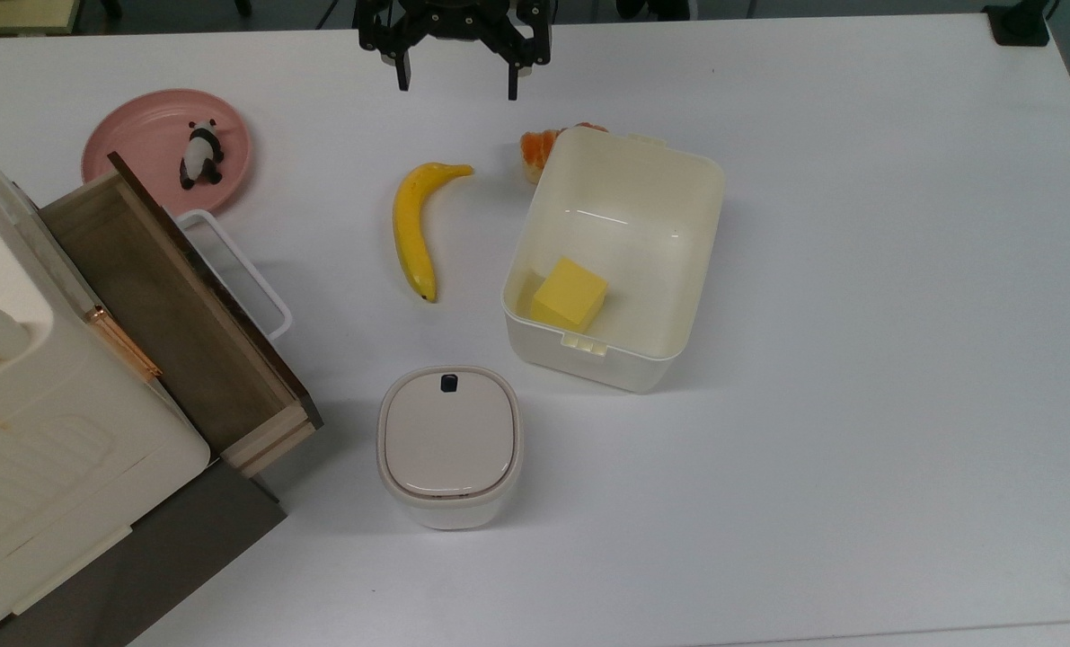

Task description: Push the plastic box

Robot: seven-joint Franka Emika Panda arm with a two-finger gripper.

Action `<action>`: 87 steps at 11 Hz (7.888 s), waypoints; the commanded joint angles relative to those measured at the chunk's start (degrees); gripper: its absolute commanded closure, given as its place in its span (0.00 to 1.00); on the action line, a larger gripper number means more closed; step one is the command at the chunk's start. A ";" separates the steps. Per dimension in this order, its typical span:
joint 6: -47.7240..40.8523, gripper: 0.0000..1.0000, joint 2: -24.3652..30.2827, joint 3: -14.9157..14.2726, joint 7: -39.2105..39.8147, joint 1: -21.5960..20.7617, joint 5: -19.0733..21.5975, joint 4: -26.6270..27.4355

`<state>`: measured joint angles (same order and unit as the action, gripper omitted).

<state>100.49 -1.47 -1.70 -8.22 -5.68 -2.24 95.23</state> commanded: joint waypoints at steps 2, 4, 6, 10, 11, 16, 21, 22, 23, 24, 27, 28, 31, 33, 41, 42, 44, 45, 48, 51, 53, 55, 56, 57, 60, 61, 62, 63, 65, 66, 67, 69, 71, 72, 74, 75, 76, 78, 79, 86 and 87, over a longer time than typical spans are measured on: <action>-1.97 0.00 1.91 -0.76 -1.27 -0.65 1.01 0.57; -1.88 0.00 1.91 -0.67 -1.27 -0.74 1.10 0.57; -2.14 0.00 1.91 -0.32 -1.36 -0.83 1.10 0.57; -2.05 0.00 1.82 -0.49 -0.66 -0.48 1.36 -0.05; -2.05 0.00 1.82 -0.49 -0.48 -0.39 1.71 -0.13; -2.93 0.00 1.91 -0.32 9.34 -0.04 1.80 -0.05; -3.20 0.00 1.39 -0.23 34.78 -0.39 1.45 1.97; -2.85 0.00 1.21 -0.14 39.37 -0.48 1.27 3.19; -2.76 0.00 1.12 -0.06 43.68 -0.56 1.19 4.07; -2.50 0.00 0.60 -0.05 48.60 -0.57 1.01 4.78; 0.82 0.00 -1.87 0.12 58.12 -0.83 0.92 6.62; 3.20 0.00 -2.65 0.12 59.10 -1.26 0.75 7.50; 8.73 0.00 -5.90 0.12 59.99 -3.37 -2.15 9.17; 11.91 0.00 -6.78 0.12 59.99 -3.99 -3.12 10.67; 10.95 0.00 -7.23 0.12 67.63 -4.52 -3.74 10.59; 10.95 0.00 -7.32 0.12 67.72 -4.43 -3.74 10.59; 10.52 0.00 -7.32 0.03 67.81 -4.26 -4.43 10.67; 9.73 0.00 -7.32 0.03 67.90 -4.26 -6.09 10.59; 9.20 0.00 -7.41 0.03 67.90 -4.26 -6.90 10.59; 9.28 0.00 -9.51 0.03 67.63 -4.96 -6.99 10.32; 9.55 0.00 -10.56 0.03 67.46 -5.05 -6.99 9.80; 9.28 0.00 -10.92 -0.14 67.37 -5.05 -6.73 8.30; 9.37 0.00 -11.10 -0.14 66.85 -5.05 -6.55 8.30; 9.55 0.00 -11.10 -0.14 65.01 -5.31 -6.46 8.13; 9.90 0.00 -12.06 -0.14 62.98 -6.10 -6.37 7.43; 9.90 0.00 -12.67 -0.14 62.37 -6.19 -6.29 6.90; 9.90 0.00 -13.29 -0.14 61.66 -6.36 -6.29 6.37; 9.90 0.00 -13.56 -0.14 61.13 -6.89 -6.29 5.85; 9.90 0.00 -14.08 -0.14 59.99 -6.89 -6.20 5.49; 9.90 0.00 -14.17 -0.14 59.72 -6.98 -6.20 4.97; 9.90 0.00 -14.61 -0.14 59.37 -7.16 -6.20 4.35; 9.90 0.00 -15.84 -0.14 59.11 -8.21 -6.11 3.12; 9.99 0.00 -16.63 -0.14 59.02 -8.91 -6.20 2.33; 9.99 0.00 -17.07 -0.14 59.11 -9.00 -6.20 2.33; 10.16 0.00 -17.77 -0.14 59.11 -9.88 -6.29 1.54; 10.16 0.00 -18.82 -0.14 59.11 -10.06 -6.20 -0.73; 10.16 0.00 -19.53 -0.14 59.02 -10.23 -6.29 -1.36; 10.16 0.00 -19.71 -0.14 59.02 -11.02 -6.29 -1.45; 10.25 0.00 -19.88 -0.14 59.02 -11.37 -6.37 -1.45; 11.48 0.00 -23.31 -0.49 56.22 -13.83 -6.29 -6.11; 12.26 0.00 -23.31 -0.49 56.12 -13.92 -6.29 -6.02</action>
<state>111.12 -23.74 -1.31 50.10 -18.05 -8.30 90.78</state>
